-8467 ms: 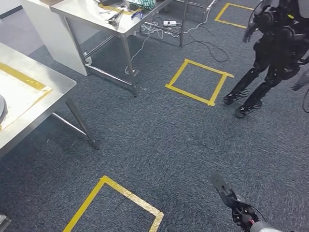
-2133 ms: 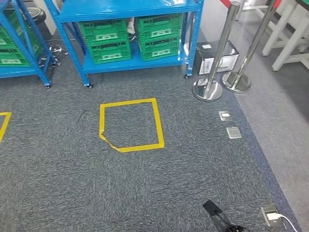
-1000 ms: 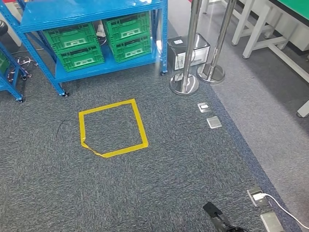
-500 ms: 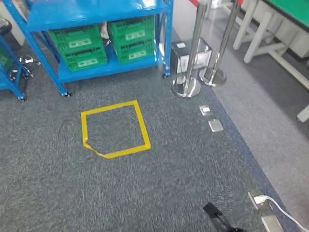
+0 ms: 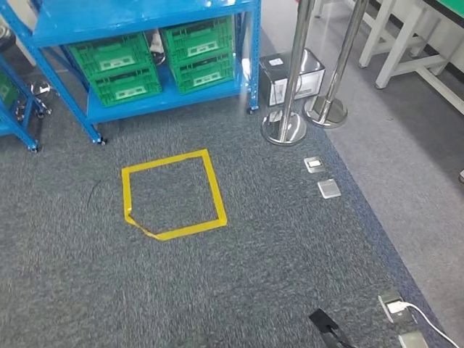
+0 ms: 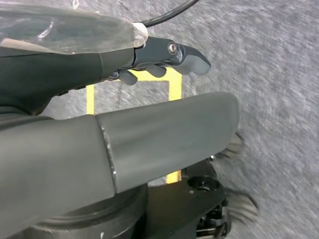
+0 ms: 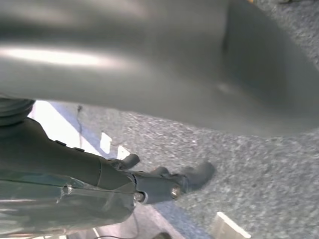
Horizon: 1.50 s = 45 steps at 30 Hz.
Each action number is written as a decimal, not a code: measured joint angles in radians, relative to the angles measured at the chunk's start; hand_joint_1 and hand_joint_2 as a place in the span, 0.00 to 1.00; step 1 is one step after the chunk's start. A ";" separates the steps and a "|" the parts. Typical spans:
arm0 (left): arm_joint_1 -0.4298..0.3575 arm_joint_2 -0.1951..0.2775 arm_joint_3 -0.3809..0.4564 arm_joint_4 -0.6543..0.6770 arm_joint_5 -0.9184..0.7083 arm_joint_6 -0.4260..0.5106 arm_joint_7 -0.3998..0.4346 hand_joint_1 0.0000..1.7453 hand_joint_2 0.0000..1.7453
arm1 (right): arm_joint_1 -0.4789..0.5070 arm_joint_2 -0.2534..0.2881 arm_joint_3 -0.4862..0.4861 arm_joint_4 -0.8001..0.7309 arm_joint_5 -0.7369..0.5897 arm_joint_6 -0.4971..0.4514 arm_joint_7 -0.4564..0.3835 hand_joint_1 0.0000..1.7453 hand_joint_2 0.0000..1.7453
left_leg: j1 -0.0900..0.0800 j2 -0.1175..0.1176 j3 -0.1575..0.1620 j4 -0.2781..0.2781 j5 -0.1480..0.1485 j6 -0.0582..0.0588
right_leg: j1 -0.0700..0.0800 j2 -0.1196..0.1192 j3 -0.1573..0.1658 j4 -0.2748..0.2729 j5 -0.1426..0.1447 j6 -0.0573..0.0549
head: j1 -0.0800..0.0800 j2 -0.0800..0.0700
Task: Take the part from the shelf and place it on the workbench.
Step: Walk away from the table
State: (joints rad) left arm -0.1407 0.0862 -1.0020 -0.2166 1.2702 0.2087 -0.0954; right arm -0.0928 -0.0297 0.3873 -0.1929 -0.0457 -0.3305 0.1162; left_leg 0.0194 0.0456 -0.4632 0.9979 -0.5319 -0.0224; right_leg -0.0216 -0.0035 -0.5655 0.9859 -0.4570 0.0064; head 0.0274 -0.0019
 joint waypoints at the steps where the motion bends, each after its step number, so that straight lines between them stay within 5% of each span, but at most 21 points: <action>1: -0.001 -0.001 -0.002 0.000 0.000 0.000 0.001 0.00 0.00 | -0.002 0.000 0.000 0.000 -0.003 -0.001 0.000 0.00 0.00 | 0.001 -0.014 -0.043 0.069 -0.011 0.000 | 0.002 0.004 0.007 -0.003 -0.004 -0.005 | -0.004 0.000; 4: 0.002 -0.001 -0.004 0.000 0.000 0.000 0.003 0.00 0.00 | -0.007 0.000 0.000 0.000 -0.011 -0.002 -0.002 0.00 0.00 | -0.006 -0.035 -0.186 0.254 -0.078 0.008 | 0.011 0.020 0.028 -0.006 -0.020 -0.019 | -0.012 0.000; 6: 0.004 0.000 -0.004 0.000 0.000 0.000 0.004 0.00 0.00 | -0.007 0.000 0.000 0.001 -0.012 -0.002 -0.002 0.00 0.00 | -0.016 -0.039 -0.215 0.231 -0.057 0.021 | 0.017 0.032 0.047 -0.006 -0.034 -0.025 | -0.014 0.000; 9: 0.004 0.006 -0.004 0.000 0.000 0.000 0.004 0.00 0.00 | -0.006 0.002 0.000 0.001 -0.012 -0.002 -0.002 0.00 0.00 | -0.043 -0.048 -0.164 0.036 0.073 0.055 | 0.019 0.047 0.071 -0.008 -0.052 -0.024 | -0.017 0.000; 12: -0.001 0.012 -0.005 0.000 0.000 0.000 0.004 0.00 0.00 | -0.006 0.005 0.000 0.001 -0.012 -0.002 -0.003 0.00 0.00 | -0.055 -0.063 -0.135 -0.035 0.088 0.074 | 0.018 0.058 0.084 -0.006 -0.057 -0.011 | -0.019 0.000; 15: -0.001 0.008 -0.005 0.000 0.000 0.000 0.004 0.00 0.00 | -0.004 0.005 0.000 0.001 -0.012 -0.002 -0.003 0.00 0.00 | -0.044 -0.055 -0.094 -0.069 0.111 0.081 | 0.021 0.042 0.086 0.026 -0.078 0.003 | -0.015 0.000; 18: -0.003 0.006 -0.005 0.000 0.000 0.000 0.005 0.00 0.00 | -0.007 0.004 0.000 0.001 -0.012 -0.004 -0.003 0.00 0.00 | -0.041 -0.050 -0.076 -0.077 0.107 0.080 | 0.016 0.019 0.001 0.186 -0.164 0.017 | -0.005 0.000; 20: -0.001 0.005 -0.005 0.000 0.000 0.000 0.005 0.00 0.00 | -0.005 0.003 0.000 0.001 -0.012 -0.004 -0.002 0.00 0.00 | -0.038 -0.050 -0.067 -0.076 0.096 0.076 | 0.009 0.015 -0.050 0.253 -0.175 0.028 | 0.000 0.000; 21: 0.001 0.004 -0.005 0.000 0.000 -0.001 0.005 0.00 0.00 | -0.003 0.003 0.000 0.002 -0.011 -0.004 -0.002 0.00 0.00 | -0.034 -0.050 -0.059 -0.075 0.090 0.072 | 0.005 0.014 -0.052 0.233 -0.149 0.034 | 0.002 0.000; 23: 0.004 0.003 -0.005 0.000 0.000 -0.002 0.005 0.00 0.00 | 0.000 0.003 0.000 0.002 -0.010 -0.004 -0.002 0.00 0.00 | -0.027 -0.051 -0.043 -0.071 0.075 0.061 | -0.003 0.011 -0.013 0.110 -0.059 0.047 | 0.009 0.000; 24: 0.004 0.003 -0.005 0.000 0.000 -0.004 0.005 0.00 0.00 | 0.000 0.003 0.000 0.002 -0.009 -0.004 -0.003 0.00 0.00 | -0.025 -0.050 -0.037 -0.067 0.068 0.054 | -0.003 0.008 0.003 0.050 -0.036 0.049 | 0.012 0.000; 26: 0.003 0.004 -0.005 0.001 0.003 -0.008 0.005 0.00 0.00 | -0.002 0.003 0.000 0.003 -0.007 -0.003 -0.003 0.00 0.00 | -0.025 -0.049 -0.033 -0.060 0.057 0.040 | 0.000 0.003 0.016 -0.005 -0.025 0.034 | 0.015 0.000; 28: 0.003 0.005 -0.005 0.001 0.009 -0.009 0.005 0.00 0.00 | -0.003 0.003 0.000 0.003 -0.005 0.000 -0.003 0.00 0.00 | -0.026 -0.048 -0.029 -0.054 0.050 0.029 | 0.003 0.002 0.023 -0.007 -0.026 0.009 | 0.010 0.000; 30: 0.005 0.005 -0.005 0.001 0.015 -0.010 0.004 0.00 0.00 | -0.004 0.003 0.000 0.003 0.002 0.004 -0.001 0.00 0.00 | -0.024 -0.048 -0.038 -0.022 0.033 0.019 | 0.002 0.005 0.039 -0.011 -0.024 -0.003 | 0.000 0.000; 33: 0.006 0.004 -0.005 0.001 0.019 -0.010 0.003 0.00 0.00 | -0.012 0.003 0.000 0.003 0.010 0.006 0.000 0.00 0.00 | -0.020 -0.048 -0.144 0.160 -0.037 0.008 | 0.005 0.007 0.052 -0.013 -0.030 -0.013 | -0.013 0.000; 35: 0.010 0.004 -0.005 0.001 0.021 -0.010 0.003 0.00 0.00 | -0.013 0.003 0.000 0.003 0.010 0.008 0.001 0.00 0.00 | -0.020 -0.048 -0.217 0.256 -0.055 0.007 | 0.008 0.010 0.060 -0.013 -0.039 -0.017 | -0.015 0.000; 37: 0.015 0.004 -0.005 0.001 0.022 -0.010 0.003 0.00 0.00 | -0.014 0.003 0.000 0.003 0.010 0.010 0.001 0.00 0.00 | -0.020 -0.048 -0.219 0.202 0.004 0.015 | 0.009 0.015 0.074 -0.013 -0.049 -0.016 | -0.016 0.000; 39: 0.017 0.005 -0.005 0.001 0.021 -0.010 0.003 0.00 0.00 | -0.015 0.003 0.000 0.003 0.009 0.012 0.001 0.00 0.00 | -0.024 -0.049 -0.169 0.061 0.086 0.026 | 0.010 0.020 0.090 -0.015 -0.060 -0.013 | -0.017 0.000; 41: 0.013 0.006 -0.005 0.001 0.019 -0.010 0.003 0.00 0.00 | -0.017 0.003 0.000 0.003 0.008 0.014 0.001 0.00 0.00 | -0.031 -0.051 -0.138 -0.015 0.091 0.035 | 0.011 0.023 0.097 -0.018 -0.071 -0.005 | -0.021 0.000; 43: 0.009 0.006 -0.005 0.001 0.018 -0.010 0.003 0.00 0.00 | -0.018 0.003 0.000 0.002 0.008 0.014 0.001 0.00 0.00 | -0.032 -0.053 -0.130 -0.024 0.082 0.042 | 0.012 0.024 0.098 -0.023 -0.080 0.006 | -0.024 0.000; 45: 0.010 0.005 -0.005 0.001 0.018 -0.010 0.003 0.00 0.00 | -0.019 0.003 0.001 0.002 0.008 0.014 0.001 0.00 0.00 | -0.026 -0.051 -0.114 -0.039 0.104 0.049 | 0.013 0.020 0.100 -0.009 -0.097 0.015 | -0.020 0.000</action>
State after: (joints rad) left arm -0.1309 0.0909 -1.0071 -0.2159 1.2886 0.1991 -0.0925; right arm -0.1118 -0.0267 0.3880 -0.1906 -0.0374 -0.3165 0.1175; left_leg -0.0063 -0.0055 -0.5771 0.9587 -0.4282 0.0261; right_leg -0.0084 0.0162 -0.4658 0.9772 -0.5543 0.0213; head 0.0072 -0.0019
